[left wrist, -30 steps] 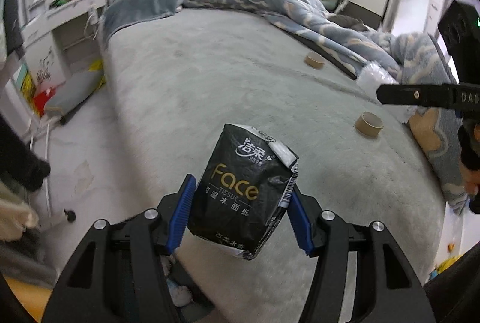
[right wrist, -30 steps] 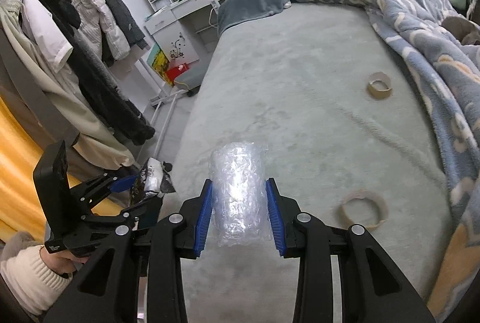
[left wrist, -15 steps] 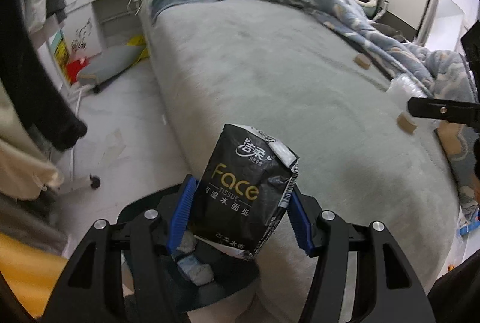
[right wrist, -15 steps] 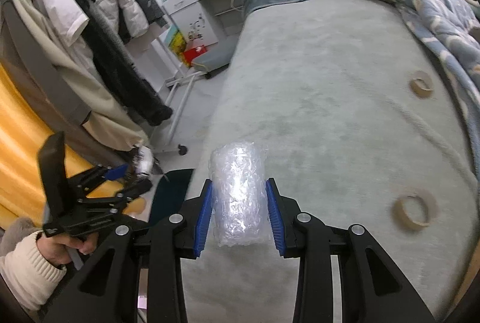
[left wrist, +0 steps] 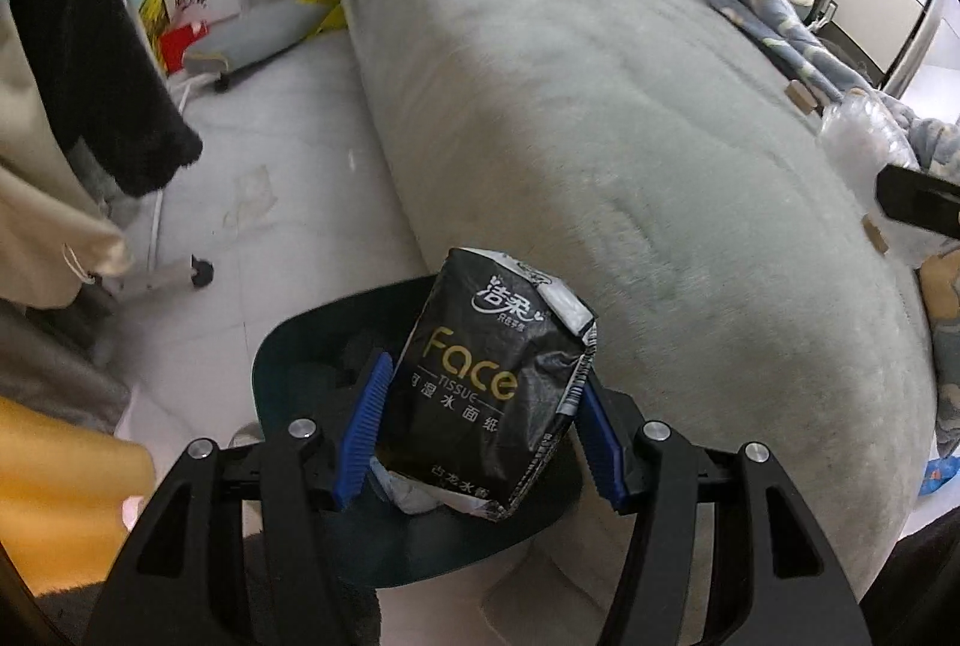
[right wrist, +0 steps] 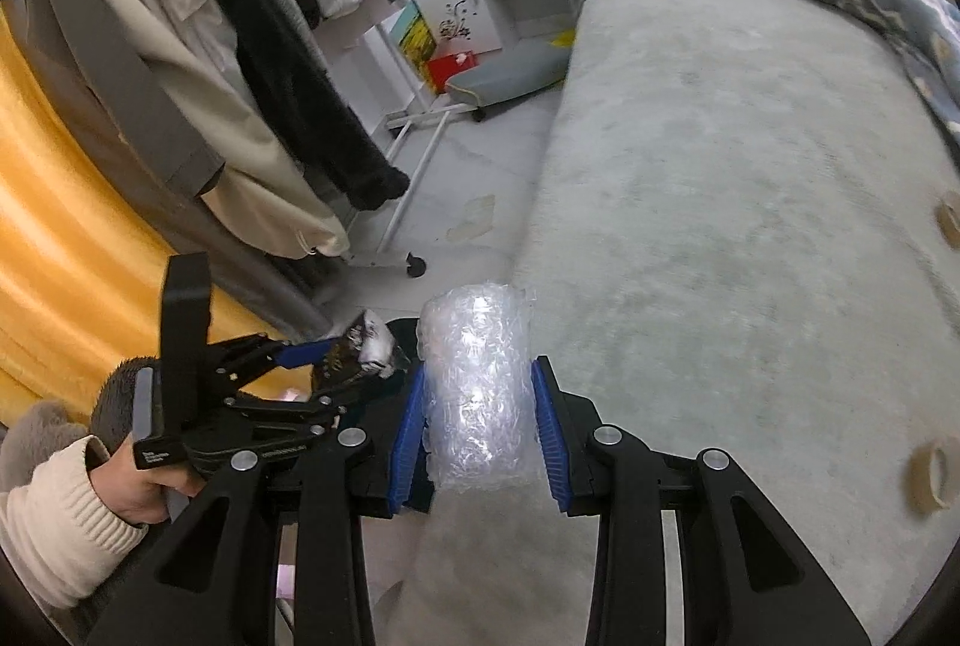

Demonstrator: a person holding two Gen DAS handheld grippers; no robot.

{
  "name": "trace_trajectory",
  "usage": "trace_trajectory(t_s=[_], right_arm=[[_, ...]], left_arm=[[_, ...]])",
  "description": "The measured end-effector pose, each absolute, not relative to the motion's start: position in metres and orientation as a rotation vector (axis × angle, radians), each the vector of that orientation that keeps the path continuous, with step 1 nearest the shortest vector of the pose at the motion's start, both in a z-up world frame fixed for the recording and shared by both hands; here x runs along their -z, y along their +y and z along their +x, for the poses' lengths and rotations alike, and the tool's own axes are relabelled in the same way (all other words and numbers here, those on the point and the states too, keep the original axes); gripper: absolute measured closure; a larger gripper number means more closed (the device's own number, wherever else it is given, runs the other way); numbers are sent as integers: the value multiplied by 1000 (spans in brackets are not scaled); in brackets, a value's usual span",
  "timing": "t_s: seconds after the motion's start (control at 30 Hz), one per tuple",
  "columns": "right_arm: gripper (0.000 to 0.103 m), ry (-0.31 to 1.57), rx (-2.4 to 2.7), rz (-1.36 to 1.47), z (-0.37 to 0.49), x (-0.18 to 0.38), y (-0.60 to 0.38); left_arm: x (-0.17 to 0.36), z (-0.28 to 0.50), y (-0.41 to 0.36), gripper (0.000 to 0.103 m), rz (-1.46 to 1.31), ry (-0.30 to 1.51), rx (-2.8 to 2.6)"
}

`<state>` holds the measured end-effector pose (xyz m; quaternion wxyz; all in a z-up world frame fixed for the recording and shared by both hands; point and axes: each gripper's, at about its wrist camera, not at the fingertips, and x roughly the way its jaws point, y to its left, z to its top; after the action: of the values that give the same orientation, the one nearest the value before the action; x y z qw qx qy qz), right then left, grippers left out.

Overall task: Collect trash
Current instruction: 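Carry the tissue pack and bubble-wrap roll over the green bin with both grippers, then open the left gripper over the bin while the right gripper releases the roll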

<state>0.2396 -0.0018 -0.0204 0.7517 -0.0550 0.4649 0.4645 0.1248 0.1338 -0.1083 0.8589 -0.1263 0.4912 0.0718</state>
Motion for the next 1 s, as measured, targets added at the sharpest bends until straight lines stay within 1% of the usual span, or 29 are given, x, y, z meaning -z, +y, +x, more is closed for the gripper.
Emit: trace_trajectory(t_s=[0.33,0.6,0.67,0.7,0.73,0.8,1.0], right_arm=[[67,1035,-1089,-165,230,28,51],[67,1058,-1135,-217,220,41,90],[67,1070,-1140,-231,218,47,99],[67,1074,-1142,-236,218,50,103],[67,1080,-1143,-242,217,53,106],[67,1093,-1142,-257,216,62,112],[67,1143,-1132,-309,215,88,130]], left_arm=[[145,113,174,41,-377,1165,-203],[162,110,198,39,-419,1261,-206],[165,109,205,36,-444,1281,-207],[167,107,208,32,-453,1284,-205],[167,106,210,26,-455,1283,-206],[166,104,215,21,-445,1280,-211],[148,96,233,21,-509,1199,-195]])
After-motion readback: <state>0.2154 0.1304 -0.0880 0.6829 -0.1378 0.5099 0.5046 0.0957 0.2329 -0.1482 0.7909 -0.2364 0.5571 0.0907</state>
